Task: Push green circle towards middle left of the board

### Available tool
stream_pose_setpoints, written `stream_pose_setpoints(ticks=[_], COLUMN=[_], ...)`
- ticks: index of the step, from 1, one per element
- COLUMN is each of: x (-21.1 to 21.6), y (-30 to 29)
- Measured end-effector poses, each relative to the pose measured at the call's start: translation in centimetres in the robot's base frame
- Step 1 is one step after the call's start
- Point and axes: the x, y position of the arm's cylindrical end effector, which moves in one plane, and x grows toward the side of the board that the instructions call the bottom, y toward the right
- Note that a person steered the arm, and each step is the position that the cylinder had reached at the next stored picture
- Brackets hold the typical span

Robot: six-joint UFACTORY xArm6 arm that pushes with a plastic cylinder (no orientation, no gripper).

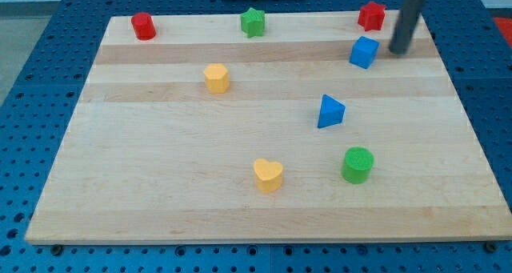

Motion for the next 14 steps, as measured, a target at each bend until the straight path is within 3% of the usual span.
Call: stream_pose_setpoints(ticks=[2,4,5,7,8,9,11,13,14], x=[9.5,21.0,22.4,22.4,20.5,18.1,17.3,12.8,12.8], y=[8.4,6.3,1.7,-12.9,-18.3,-21.1,-20.8,-30.1,-32.7])
